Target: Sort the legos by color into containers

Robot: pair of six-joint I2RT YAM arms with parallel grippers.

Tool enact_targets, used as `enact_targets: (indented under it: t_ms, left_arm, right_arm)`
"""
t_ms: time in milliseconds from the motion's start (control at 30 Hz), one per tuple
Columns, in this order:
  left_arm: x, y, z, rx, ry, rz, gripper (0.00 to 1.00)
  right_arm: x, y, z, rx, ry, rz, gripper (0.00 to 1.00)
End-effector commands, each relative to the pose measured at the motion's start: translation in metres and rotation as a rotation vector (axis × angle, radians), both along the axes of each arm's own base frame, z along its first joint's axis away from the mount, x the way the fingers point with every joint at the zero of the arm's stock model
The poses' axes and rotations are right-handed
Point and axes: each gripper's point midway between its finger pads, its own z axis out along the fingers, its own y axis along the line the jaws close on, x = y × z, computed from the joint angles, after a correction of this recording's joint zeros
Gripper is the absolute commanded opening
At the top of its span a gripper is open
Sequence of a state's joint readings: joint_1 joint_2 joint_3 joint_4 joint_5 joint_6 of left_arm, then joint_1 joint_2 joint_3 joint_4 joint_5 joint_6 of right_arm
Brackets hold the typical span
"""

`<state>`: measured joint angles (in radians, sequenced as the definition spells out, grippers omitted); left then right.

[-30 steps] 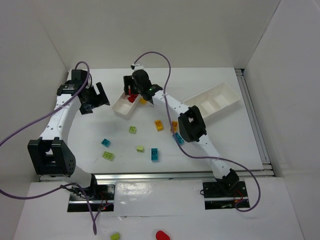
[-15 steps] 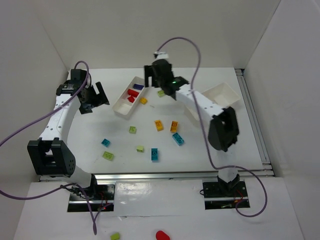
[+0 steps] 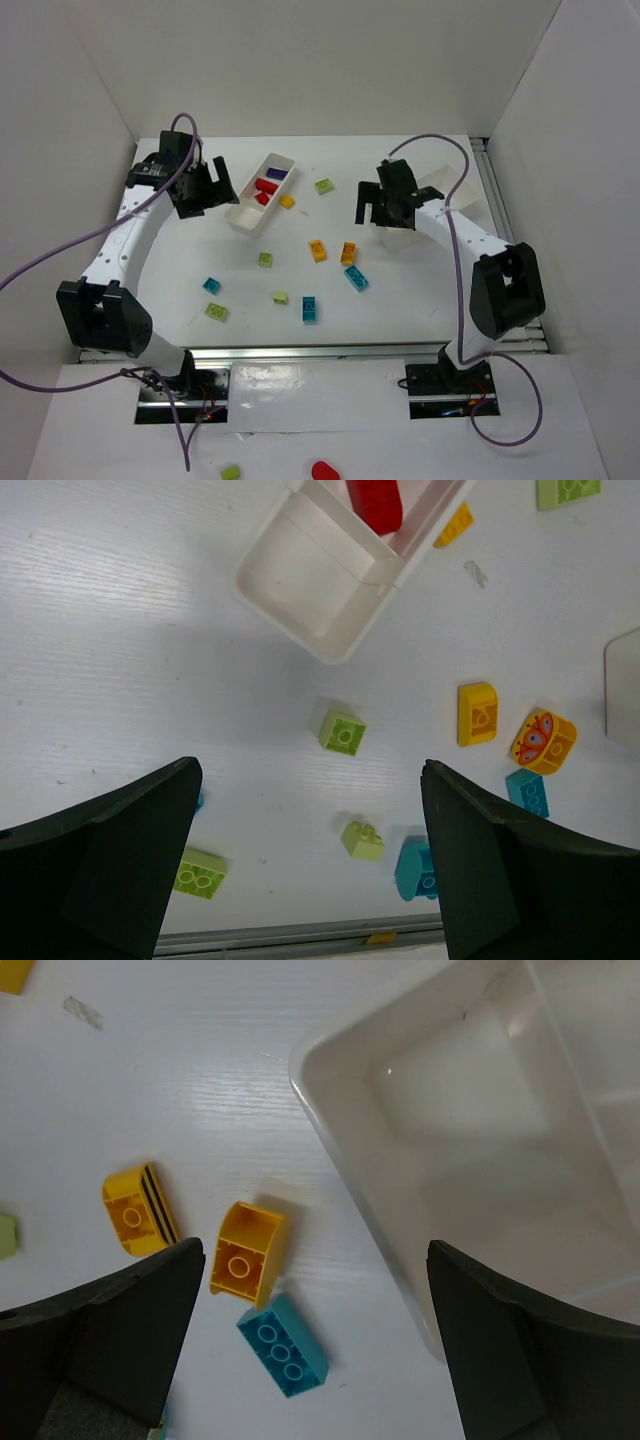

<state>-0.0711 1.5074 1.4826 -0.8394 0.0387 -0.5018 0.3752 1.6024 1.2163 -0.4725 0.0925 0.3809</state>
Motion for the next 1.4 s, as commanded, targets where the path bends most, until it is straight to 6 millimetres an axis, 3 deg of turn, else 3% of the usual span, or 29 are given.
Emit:
enact_targets:
  t_ms: [0, 67, 133, 233, 300, 333, 367, 400, 433, 467, 500, 533, 600, 633, 767, 800, 833, 867, 933, 967, 1000, 1033, 1067, 1100, 1267, 1333, 1367]
  left_arm:
    - [0.004, -0.016, 0.011, 0.006, -0.026, -0.042, 1.0]
    - [0.002, -0.02, 0.009, 0.008, -0.016, -0.042, 1.0]
    - [0.003, -0.024, 0.01, 0.008, -0.016, -0.053, 0.99]
    - [0.005, -0.029, 0.009, 0.017, -0.018, -0.064, 0.99]
    - [0.005, -0.028, 0.009, 0.025, -0.018, -0.058, 0.99]
    - [0.005, -0.028, 0.009, 0.025, -0.018, -0.058, 0.99]
    - [0.006, -0.028, 0.006, 0.026, -0.009, -0.059, 0.99]
    - [0.008, -0.028, 0.01, 0.025, -0.02, -0.058, 0.99]
    - [0.009, -0.028, 0.006, 0.031, -0.011, -0.066, 0.99]
    - [0.008, -0.031, 0.01, 0.031, -0.015, -0.075, 0.99]
    - [0.008, -0.031, 0.01, 0.031, -0.015, -0.075, 0.99]
    - [0.007, -0.029, 0.008, 0.046, -0.008, -0.076, 0.99]
    - [0.006, -0.027, 0.011, 0.053, -0.018, -0.07, 0.99]
    - [0.007, -0.025, 0.011, 0.062, -0.019, -0.063, 0.99]
    - [0.007, -0.023, 0.011, 0.074, -0.021, -0.065, 0.99]
    - [0.007, -0.023, 0.011, 0.074, -0.021, -0.065, 0.99]
    - [0.007, -0.023, 0.011, 0.074, -0.021, -0.065, 0.99]
    - [0.007, -0.023, 0.011, 0.074, -0.021, -0.065, 0.99]
    - [0.008, -0.023, 0.008, 0.076, -0.012, -0.065, 0.99]
    - [0.008, -0.023, 0.008, 0.076, -0.012, -0.065, 0.99]
    - [0.008, -0.023, 0.008, 0.081, -0.013, -0.073, 0.99]
    - [0.008, -0.023, 0.008, 0.081, -0.013, -0.073, 0.99]
    - [0.008, -0.023, 0.008, 0.081, -0.013, -0.073, 0.99]
    - [0.008, -0.021, 0.008, 0.09, -0.014, -0.066, 0.99]
    - [0.007, -0.019, 0.004, 0.1, -0.005, -0.06, 0.99]
    - [0.007, -0.017, 0.004, 0.107, -0.006, -0.055, 0.99]
    - [0.006, -0.017, 0.001, 0.108, 0.003, -0.055, 0.99]
  right_arm:
    - [-0.003, 0.018, 0.002, 0.092, 0.014, 0.047, 1.0]
    - [-0.002, 0.02, -0.012, 0.091, 0.037, 0.052, 1.0]
    - [-0.008, 0.036, -0.021, 0.104, 0.064, 0.098, 0.98]
    - [-0.004, 0.063, -0.017, 0.128, 0.056, 0.171, 0.95]
    - [0.011, 0.079, -0.007, 0.179, 0.017, 0.207, 0.95]
    - [0.022, 0.093, 0.009, 0.209, -0.027, 0.245, 0.95]
    - [0.029, 0.105, 0.0, 0.229, -0.01, 0.289, 0.95]
    - [0.05, 0.115, 0.023, 0.24, -0.066, 0.302, 0.95]
    - [0.059, 0.12, 0.026, 0.24, -0.064, 0.302, 0.95]
    - [0.073, 0.117, 0.008, 0.185, -0.037, 0.273, 0.94]
    - [0.088, 0.115, 0.029, 0.161, -0.066, 0.244, 0.94]
    - [0.09, 0.123, 0.032, 0.131, -0.081, 0.236, 0.94]
    - [0.101, 0.118, 0.036, 0.035, -0.129, 0.183, 0.94]
    - [0.103, 0.129, 0.053, 0.029, -0.175, 0.183, 0.94]
    - [0.114, 0.137, 0.055, -0.027, -0.205, 0.161, 0.95]
    - [0.118, 0.139, 0.041, -0.046, -0.182, 0.169, 0.95]
    - [0.123, 0.14, 0.04, -0.053, -0.185, 0.162, 0.95]
    - [0.132, 0.143, 0.052, -0.046, -0.22, 0.149, 0.95]
    - [0.142, 0.147, 0.037, -0.084, -0.222, 0.14, 0.96]
    - [0.151, 0.152, 0.05, -0.074, -0.259, 0.144, 0.96]
    - [0.157, 0.156, 0.048, -0.07, -0.266, 0.144, 0.96]
    - [0.162, 0.153, 0.022, -0.096, -0.217, 0.154, 0.96]
    - [0.171, 0.161, 0.037, -0.069, -0.253, 0.158, 0.96]
    - [0.18, 0.158, 0.018, -0.086, -0.237, 0.156, 0.96]
    - [0.195, 0.164, 0.011, -0.077, -0.272, 0.187, 0.96]
    - [0.202, 0.157, 0.014, -0.091, -0.293, 0.174, 0.96]
    - [0.202, 0.154, 0.004, -0.115, -0.281, 0.172, 0.96]
